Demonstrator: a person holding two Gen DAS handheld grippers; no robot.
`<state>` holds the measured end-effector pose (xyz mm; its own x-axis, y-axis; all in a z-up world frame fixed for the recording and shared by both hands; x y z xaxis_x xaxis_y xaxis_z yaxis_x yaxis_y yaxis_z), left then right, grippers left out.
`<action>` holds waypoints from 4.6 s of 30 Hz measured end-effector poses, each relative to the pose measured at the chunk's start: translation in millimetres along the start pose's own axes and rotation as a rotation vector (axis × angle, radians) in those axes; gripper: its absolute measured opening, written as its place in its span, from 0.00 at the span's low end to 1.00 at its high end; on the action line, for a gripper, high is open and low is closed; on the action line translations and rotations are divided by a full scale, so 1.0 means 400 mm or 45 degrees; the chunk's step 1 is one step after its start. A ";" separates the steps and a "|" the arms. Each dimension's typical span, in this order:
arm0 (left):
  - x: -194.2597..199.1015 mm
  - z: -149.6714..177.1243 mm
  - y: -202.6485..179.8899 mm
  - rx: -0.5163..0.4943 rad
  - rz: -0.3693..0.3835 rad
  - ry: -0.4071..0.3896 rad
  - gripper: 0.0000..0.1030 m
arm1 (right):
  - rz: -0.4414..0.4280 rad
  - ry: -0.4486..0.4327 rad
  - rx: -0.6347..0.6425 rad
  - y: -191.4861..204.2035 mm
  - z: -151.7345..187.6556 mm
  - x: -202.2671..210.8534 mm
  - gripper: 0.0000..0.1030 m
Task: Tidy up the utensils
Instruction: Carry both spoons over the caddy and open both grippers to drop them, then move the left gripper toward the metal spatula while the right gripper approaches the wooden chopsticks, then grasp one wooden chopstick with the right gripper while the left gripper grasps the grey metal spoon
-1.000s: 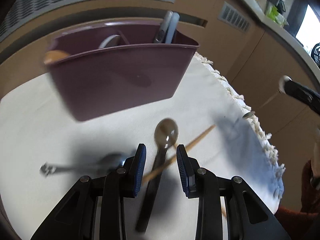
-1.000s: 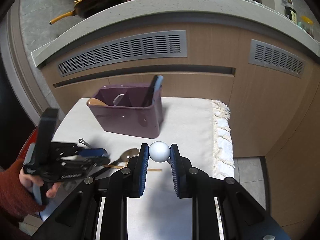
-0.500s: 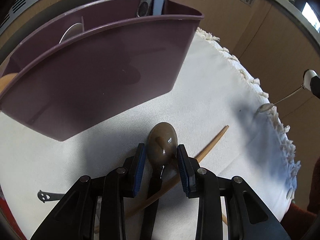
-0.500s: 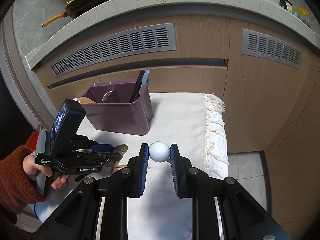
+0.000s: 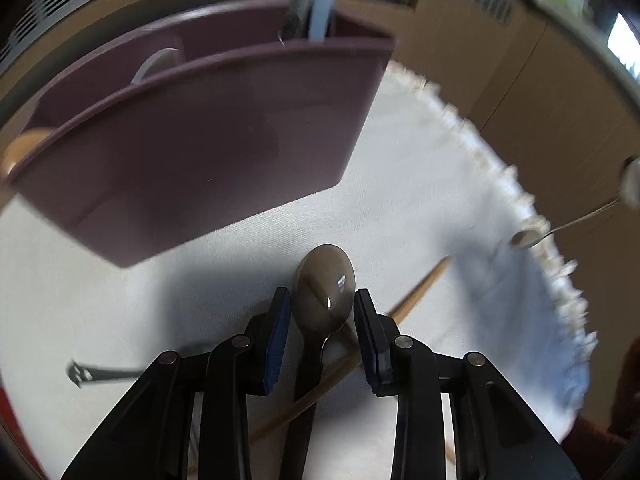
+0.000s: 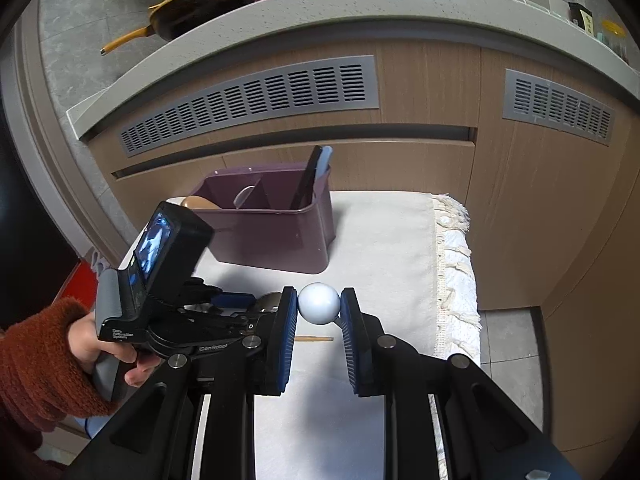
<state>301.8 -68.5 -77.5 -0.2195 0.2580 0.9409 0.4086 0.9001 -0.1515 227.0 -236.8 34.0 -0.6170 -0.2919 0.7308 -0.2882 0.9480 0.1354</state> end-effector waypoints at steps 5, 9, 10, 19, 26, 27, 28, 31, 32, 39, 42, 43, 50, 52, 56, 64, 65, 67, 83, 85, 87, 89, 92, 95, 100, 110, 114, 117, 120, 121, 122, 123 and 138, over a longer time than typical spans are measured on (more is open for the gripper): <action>0.136 0.074 0.021 0.103 0.113 -0.248 0.32 | -0.015 -0.003 0.028 0.019 0.003 0.024 0.19; 0.229 0.126 0.032 0.137 0.106 -0.413 0.32 | -0.051 -0.006 0.043 0.039 0.002 0.038 0.19; 0.253 0.139 0.041 0.143 0.099 -0.446 0.32 | -0.062 -0.007 0.044 0.044 0.001 0.041 0.19; 0.534 0.040 0.073 0.186 0.151 -0.842 0.32 | -0.157 -0.088 0.068 0.081 -0.106 0.110 0.19; 0.637 -0.069 0.141 0.253 0.140 -1.165 0.32 | -0.283 -0.240 0.051 0.107 -0.313 0.167 0.19; 0.623 -0.086 0.157 0.265 0.130 -1.176 0.32 | -0.288 -0.238 0.045 0.109 -0.333 0.153 0.19; 0.607 -0.100 0.175 0.278 0.129 -1.175 0.32 | -0.293 -0.229 0.032 0.109 -0.345 0.137 0.19; 0.550 -0.129 0.217 0.323 0.141 -1.165 0.32 | -0.324 -0.190 -0.008 0.103 -0.373 0.077 0.19; 0.529 -0.139 0.232 0.337 0.146 -1.160 0.32 | -0.335 -0.172 -0.022 0.101 -0.378 0.051 0.19; 0.318 -0.177 0.277 0.383 0.201 -0.896 0.34 | -0.357 0.025 -0.048 0.089 -0.383 -0.151 0.20; 0.271 -0.149 0.289 0.421 0.157 -0.819 0.34 | -0.322 0.173 -0.042 0.079 -0.358 -0.231 0.20; 0.278 -0.131 0.290 0.446 0.158 -0.835 0.34 | -0.295 0.181 -0.041 0.075 -0.348 -0.236 0.20; 0.302 -0.029 0.254 0.443 -0.036 -0.757 0.45 | -0.106 0.043 0.090 0.055 -0.237 -0.098 0.23; 0.273 0.009 0.242 0.452 0.001 -0.678 0.45 | -0.030 0.025 0.107 0.045 -0.197 -0.058 0.26; 0.226 0.080 0.235 0.468 0.024 -0.539 0.45 | 0.106 0.076 0.092 0.015 -0.076 -0.005 0.32; 0.172 0.193 0.157 0.383 -0.026 -0.408 0.45 | 0.004 0.405 -0.093 -0.019 0.184 -0.091 0.32; 0.165 0.197 0.156 0.379 -0.024 -0.394 0.45 | -0.015 0.440 -0.121 -0.021 0.206 -0.111 0.32; 0.156 0.195 0.167 0.392 -0.020 -0.368 0.45 | -0.062 0.477 -0.167 -0.023 0.221 -0.139 0.32; 0.048 0.099 0.361 0.470 0.048 -0.294 0.45 | -0.029 0.442 0.009 0.165 0.188 -0.258 0.38; 0.049 0.103 0.365 0.468 0.079 -0.274 0.45 | -0.008 0.430 0.025 0.170 0.193 -0.255 0.38; 0.054 0.114 0.363 0.437 0.075 -0.264 0.45 | -0.011 0.419 0.043 0.172 0.200 -0.251 0.41; 0.060 0.134 0.356 0.417 0.075 -0.255 0.45 | -0.041 0.413 0.054 0.177 0.204 -0.250 0.51; 0.072 0.166 0.343 0.416 0.079 -0.236 0.45 | -0.105 0.429 0.083 0.188 0.202 -0.256 0.73; 0.087 0.208 0.322 0.412 0.095 -0.217 0.45 | -0.098 0.462 0.136 0.215 0.209 -0.264 0.82; 0.108 0.283 0.274 0.424 0.108 -0.189 0.45 | -0.027 0.459 0.216 0.242 0.216 -0.271 0.82; 0.135 0.387 0.145 0.441 0.192 -0.118 0.45 | 0.070 0.392 0.230 0.223 0.222 -0.251 0.54; 0.148 0.392 0.115 0.427 0.181 -0.115 0.45 | 0.094 0.383 0.206 0.216 0.206 -0.257 0.47; 0.165 0.385 0.104 0.388 0.096 -0.147 0.45 | 0.107 0.383 0.235 0.223 0.193 -0.257 0.40; 0.178 0.375 0.107 0.372 0.040 -0.177 0.45 | 0.114 0.390 0.247 0.228 0.173 -0.271 0.12; 0.180 0.373 0.112 0.371 0.032 -0.183 0.45 | 0.100 0.399 0.248 0.224 0.167 -0.270 0.09; 0.181 0.370 0.120 0.375 0.027 -0.186 0.45 | 0.088 0.394 0.244 0.217 0.165 -0.262 0.08; 0.181 0.368 0.126 0.380 0.024 -0.190 0.45 | 0.086 0.385 0.236 0.208 0.162 -0.255 0.08; 0.206 0.347 0.146 0.365 -0.021 -0.262 0.50 | -0.091 0.266 -0.116 -0.055 0.145 -0.082 0.08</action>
<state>184.8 53.9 -51.0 -0.4097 0.2820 0.8675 0.1448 0.9591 -0.2434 211.1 -255.4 -31.8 -0.4295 -0.3349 0.8387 -0.2528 0.9361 0.2444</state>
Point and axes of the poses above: each gripper's, at about its wrist camera, not at the fingertips, and x roughly against the way its jaws point, y to its left, z to its underside, the point moved 1 cm from there along -x, roughly the way its jaws point, and after that the axes turned 8 degrees about y, right-handed, at the moved point
